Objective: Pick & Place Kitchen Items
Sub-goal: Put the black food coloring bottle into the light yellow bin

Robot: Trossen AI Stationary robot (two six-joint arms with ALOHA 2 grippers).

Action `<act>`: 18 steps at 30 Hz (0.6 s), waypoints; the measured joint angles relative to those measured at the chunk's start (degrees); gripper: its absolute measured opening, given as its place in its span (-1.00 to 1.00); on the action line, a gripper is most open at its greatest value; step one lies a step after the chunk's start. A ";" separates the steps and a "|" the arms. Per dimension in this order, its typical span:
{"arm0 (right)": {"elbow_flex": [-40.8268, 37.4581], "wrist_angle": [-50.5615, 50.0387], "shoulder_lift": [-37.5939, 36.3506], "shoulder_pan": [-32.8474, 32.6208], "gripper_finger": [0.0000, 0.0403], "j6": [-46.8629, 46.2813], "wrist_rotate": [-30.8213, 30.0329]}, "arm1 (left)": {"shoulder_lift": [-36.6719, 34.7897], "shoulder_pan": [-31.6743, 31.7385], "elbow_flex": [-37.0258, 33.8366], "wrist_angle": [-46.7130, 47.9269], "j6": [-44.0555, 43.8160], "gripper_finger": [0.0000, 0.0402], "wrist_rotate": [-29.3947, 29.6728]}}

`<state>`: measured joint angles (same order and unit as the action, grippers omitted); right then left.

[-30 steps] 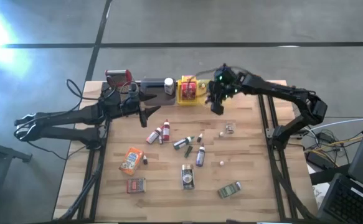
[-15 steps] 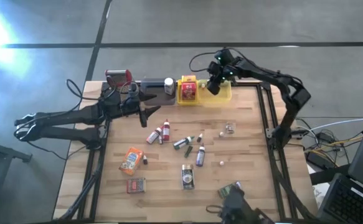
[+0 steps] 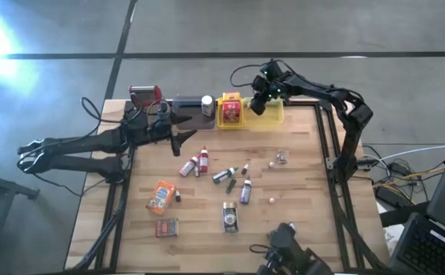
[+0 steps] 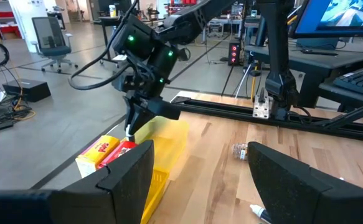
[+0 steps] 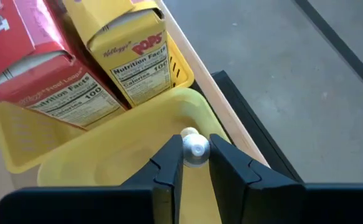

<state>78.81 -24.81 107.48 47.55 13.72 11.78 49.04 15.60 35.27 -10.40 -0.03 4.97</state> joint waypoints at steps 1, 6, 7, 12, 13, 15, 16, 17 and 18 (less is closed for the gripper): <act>-0.08 0.03 0.00 0.01 -0.70 -0.19 0.00 | 0.00 0.02 0.00 -0.01 0.00 0.31 0.00; -1.61 0.79 0.00 0.11 -0.71 -0.77 -0.01 | 0.00 0.02 0.00 0.00 0.01 0.31 -0.01; -2.31 1.69 0.00 0.11 -0.72 -0.97 -0.01 | 0.00 0.01 0.00 -0.01 0.02 0.31 -0.01; -4.80 5.61 0.01 0.26 -0.73 -1.52 -0.03 | 0.00 0.02 0.00 -0.01 0.00 0.31 -0.02; -4.95 5.90 0.08 0.24 -0.72 -1.54 -0.03 | 0.00 0.02 0.00 -0.01 0.02 0.31 0.00; -5.01 6.15 0.30 0.33 -0.71 -1.54 -0.29 | 0.00 0.00 0.00 0.01 0.00 0.31 -0.02; -5.01 6.12 0.45 0.35 -0.70 -1.51 -0.71 | 0.00 0.00 0.00 -0.01 0.00 0.31 -0.02; -5.01 6.11 0.63 0.35 -0.70 -1.43 -1.13 | 0.00 0.01 0.00 0.01 0.00 0.31 -0.01; -5.01 5.93 0.81 0.35 -0.71 -1.34 -1.29 | 0.00 0.00 0.00 -0.01 0.00 0.31 -0.02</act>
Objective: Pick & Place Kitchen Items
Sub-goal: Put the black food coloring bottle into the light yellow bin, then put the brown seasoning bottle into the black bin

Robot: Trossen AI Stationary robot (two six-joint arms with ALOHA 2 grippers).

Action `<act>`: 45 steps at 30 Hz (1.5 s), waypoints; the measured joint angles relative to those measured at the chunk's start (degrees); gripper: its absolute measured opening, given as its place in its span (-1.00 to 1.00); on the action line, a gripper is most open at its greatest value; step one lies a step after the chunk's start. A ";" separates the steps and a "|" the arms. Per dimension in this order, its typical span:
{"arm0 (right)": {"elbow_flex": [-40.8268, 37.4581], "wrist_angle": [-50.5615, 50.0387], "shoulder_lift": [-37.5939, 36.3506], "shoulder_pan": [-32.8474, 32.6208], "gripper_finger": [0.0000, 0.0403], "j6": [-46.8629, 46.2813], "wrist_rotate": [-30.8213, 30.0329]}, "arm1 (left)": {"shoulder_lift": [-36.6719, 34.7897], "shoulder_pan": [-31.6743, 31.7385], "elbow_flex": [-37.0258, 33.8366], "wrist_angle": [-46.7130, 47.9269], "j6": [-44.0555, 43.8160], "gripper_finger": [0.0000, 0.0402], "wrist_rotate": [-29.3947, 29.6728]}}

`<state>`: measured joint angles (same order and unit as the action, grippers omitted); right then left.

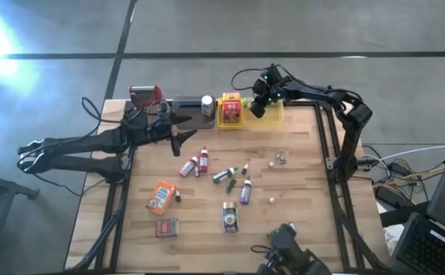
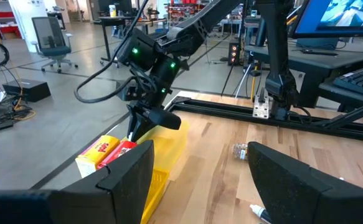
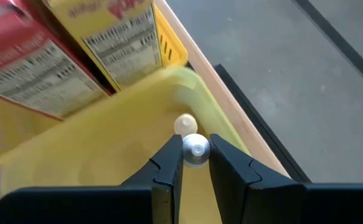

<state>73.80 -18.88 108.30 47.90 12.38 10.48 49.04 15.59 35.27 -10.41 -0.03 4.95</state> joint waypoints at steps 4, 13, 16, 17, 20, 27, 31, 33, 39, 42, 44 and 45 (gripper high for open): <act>-0.04 -0.03 1.16 0.02 -0.72 0.01 -0.16 | 0.00 0.02 0.00 0.00 0.01 0.31 0.02; -0.04 1.57 4.71 0.02 -0.69 -0.13 -0.48 | 0.00 0.01 0.00 0.04 0.01 0.31 0.02; -0.04 2.15 5.25 0.05 -0.69 0.00 -0.66 | 0.00 0.00 0.00 0.11 0.00 0.31 0.02; -0.02 2.19 5.31 0.13 -0.70 0.05 -1.07 | 0.00 0.00 0.00 0.15 0.00 0.31 0.02; -0.02 2.46 5.33 0.17 -0.71 0.10 -1.61 | 0.00 0.01 0.01 0.19 0.01 0.31 0.02; -0.02 3.00 5.13 0.17 -0.64 0.28 -1.65 | -0.01 0.01 0.01 0.28 0.00 0.31 0.02; -0.02 2.91 5.03 0.15 -0.50 0.26 -1.49 | 0.00 0.00 0.01 0.26 0.00 0.31 0.02; -0.02 2.85 4.91 0.11 -0.43 0.26 -1.49 | 0.00 0.01 0.02 0.24 0.00 0.31 0.02; -0.02 2.77 4.44 0.11 -0.31 0.71 -1.38 | -0.01 0.02 0.01 0.11 0.01 0.31 0.01; -0.02 2.72 3.02 0.08 -0.28 1.33 -1.40 | 0.00 0.02 0.02 0.11 0.00 0.31 0.02; -0.02 2.78 1.18 -0.04 -0.28 1.52 -1.45 | 0.00 0.02 0.02 0.13 0.00 0.31 0.02; -0.02 2.70 0.05 -0.06 -0.30 1.58 -1.47 | -0.01 0.02 0.02 0.11 0.01 0.31 0.02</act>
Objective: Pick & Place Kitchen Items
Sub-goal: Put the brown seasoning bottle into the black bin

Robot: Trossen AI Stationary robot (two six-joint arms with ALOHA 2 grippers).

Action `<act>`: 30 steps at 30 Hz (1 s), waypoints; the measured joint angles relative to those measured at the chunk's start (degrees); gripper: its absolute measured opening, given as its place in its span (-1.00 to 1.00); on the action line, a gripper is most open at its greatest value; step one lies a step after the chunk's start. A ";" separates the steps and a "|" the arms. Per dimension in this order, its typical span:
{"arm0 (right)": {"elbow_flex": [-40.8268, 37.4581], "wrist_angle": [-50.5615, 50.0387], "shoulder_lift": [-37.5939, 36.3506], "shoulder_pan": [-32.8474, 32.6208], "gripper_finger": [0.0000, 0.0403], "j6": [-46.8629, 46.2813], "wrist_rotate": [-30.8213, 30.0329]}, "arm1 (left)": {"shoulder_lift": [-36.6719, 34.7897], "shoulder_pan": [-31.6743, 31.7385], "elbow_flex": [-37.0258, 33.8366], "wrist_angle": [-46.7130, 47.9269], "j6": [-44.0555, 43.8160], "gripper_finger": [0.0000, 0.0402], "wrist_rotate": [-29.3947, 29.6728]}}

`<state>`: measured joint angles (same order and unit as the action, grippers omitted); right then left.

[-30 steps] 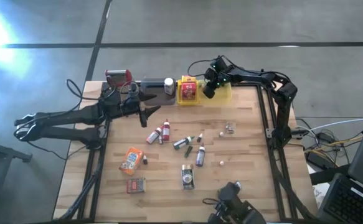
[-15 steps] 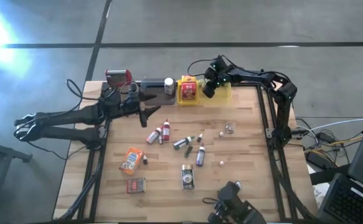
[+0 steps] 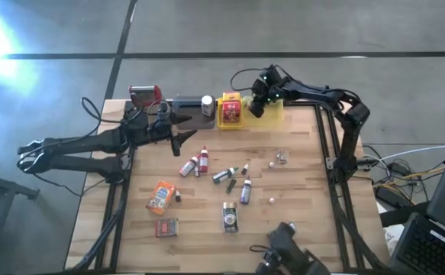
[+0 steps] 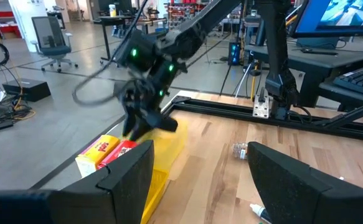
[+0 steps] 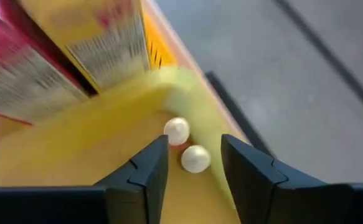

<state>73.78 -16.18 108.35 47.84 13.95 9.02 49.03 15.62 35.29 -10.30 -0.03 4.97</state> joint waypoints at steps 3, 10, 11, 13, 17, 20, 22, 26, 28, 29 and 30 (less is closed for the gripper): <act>0.02 -0.67 -3.91 -0.49 -0.36 0.22 0.00 | 0.00 -0.01 0.00 0.00 -0.01 0.31 0.00; 0.07 -5.27 -10.86 -2.56 -0.53 1.09 0.05 | 0.01 0.00 0.00 0.02 -0.01 0.31 0.00; -0.04 -6.45 -11.72 -3.00 -0.55 1.17 0.04 | 0.01 -0.01 -0.01 0.03 0.00 0.31 0.00; -0.78 -7.97 -13.68 -4.32 -0.60 1.30 0.02 | -0.01 -0.01 -0.01 0.04 0.00 0.31 0.00; -4.12 -8.53 -18.49 -8.38 -0.71 2.39 0.06 | 0.01 -0.02 -0.02 0.04 0.00 0.31 0.00; -7.16 -8.56 -22.67 -11.77 -0.79 2.58 0.08 | 0.01 -0.02 -0.02 0.06 0.01 0.31 0.00; -9.10 -8.40 -25.49 -14.11 -0.83 2.58 0.02 | -0.01 -0.01 0.00 0.06 0.00 0.31 0.00; -13.31 -8.58 -31.22 -18.70 -0.87 2.08 0.02 | -0.01 -0.02 -0.02 0.06 0.01 0.31 0.00; -15.31 -8.90 -34.21 -20.54 -0.89 0.48 0.07 | 0.01 -0.02 0.00 0.06 0.00 0.31 0.00; -16.33 -8.93 -35.68 -21.36 -0.90 -0.48 0.05 | -0.01 -0.02 -0.01 0.06 0.01 0.31 0.00; -17.33 -8.97 -37.11 -22.11 -0.90 -1.37 0.04 | 0.01 0.00 0.00 0.04 0.00 0.31 0.00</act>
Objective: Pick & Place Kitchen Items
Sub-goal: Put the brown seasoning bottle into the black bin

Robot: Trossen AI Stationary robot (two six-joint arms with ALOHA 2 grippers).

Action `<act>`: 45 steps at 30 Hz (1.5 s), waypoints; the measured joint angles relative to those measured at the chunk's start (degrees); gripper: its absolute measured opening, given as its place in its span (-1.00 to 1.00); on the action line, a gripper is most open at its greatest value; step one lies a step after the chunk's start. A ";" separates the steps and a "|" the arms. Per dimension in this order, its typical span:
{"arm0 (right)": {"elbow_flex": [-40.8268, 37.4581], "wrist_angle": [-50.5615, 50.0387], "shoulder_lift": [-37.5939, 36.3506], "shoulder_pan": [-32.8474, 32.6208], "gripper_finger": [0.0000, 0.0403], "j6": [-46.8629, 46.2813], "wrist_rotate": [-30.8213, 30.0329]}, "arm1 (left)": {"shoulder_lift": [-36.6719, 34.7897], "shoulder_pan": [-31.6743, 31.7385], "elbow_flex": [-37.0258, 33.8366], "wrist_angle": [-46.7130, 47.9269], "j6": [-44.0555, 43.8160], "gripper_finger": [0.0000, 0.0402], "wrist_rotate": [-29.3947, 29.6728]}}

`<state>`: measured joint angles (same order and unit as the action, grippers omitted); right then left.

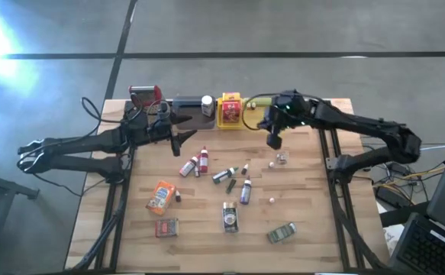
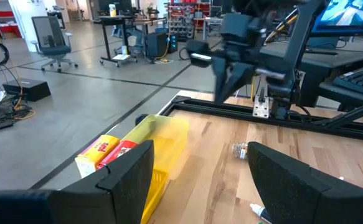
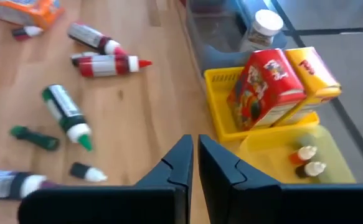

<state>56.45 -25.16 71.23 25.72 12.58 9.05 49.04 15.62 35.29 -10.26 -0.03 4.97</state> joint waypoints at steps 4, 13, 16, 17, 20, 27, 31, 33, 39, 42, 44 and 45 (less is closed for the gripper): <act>-3.70 -0.59 -5.27 -2.33 -0.91 -2.73 -0.04 | -0.02 -0.01 0.00 0.02 0.00 0.31 0.00; -12.25 -1.72 -14.05 -4.43 -0.91 -9.42 -0.15 | -0.02 0.00 0.00 0.04 0.01 0.31 0.00; -15.63 -0.22 -15.64 -4.51 -0.92 -9.87 -0.10 | 0.00 0.00 -0.02 0.04 0.01 0.31 -0.01; -16.76 1.17 -16.01 -4.49 -0.93 -9.64 -0.20 | 0.00 0.00 0.00 0.04 0.00 0.31 0.00; -19.45 6.35 -16.49 -4.52 -0.95 -9.20 -0.11 | 0.00 -0.02 0.00 0.02 0.02 0.31 0.00; -20.35 11.90 -16.32 -6.14 -0.96 -6.98 4.43 | -0.02 -0.02 0.00 0.02 0.02 0.31 0.00; -20.35 14.98 -16.43 -8.26 -0.96 -5.14 4.55 | -0.01 -0.01 -0.01 0.02 0.01 0.31 0.00; -20.35 15.80 -16.41 -8.25 -0.96 -4.30 4.51 | -0.01 0.00 0.00 0.01 0.01 0.31 -0.01; -20.35 17.33 -16.36 -8.25 -0.96 -3.73 4.45 | -0.02 0.00 0.00 0.02 0.00 0.31 0.00; -20.35 17.64 -16.36 -8.25 -0.96 -7.71 4.45 | 0.00 -0.01 0.00 0.02 0.01 0.31 -0.01; -20.35 17.65 -16.34 -8.25 -0.96 -8.65 4.45 | -0.01 -0.01 0.00 0.02 0.01 0.31 -0.02; -20.35 17.66 -16.34 -8.25 -0.96 -8.86 4.45 | -0.01 -0.02 0.00 0.02 0.01 0.31 0.00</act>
<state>36.10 -7.50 54.89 17.47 3.72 13.50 49.03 15.59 35.29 -10.24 -0.02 4.97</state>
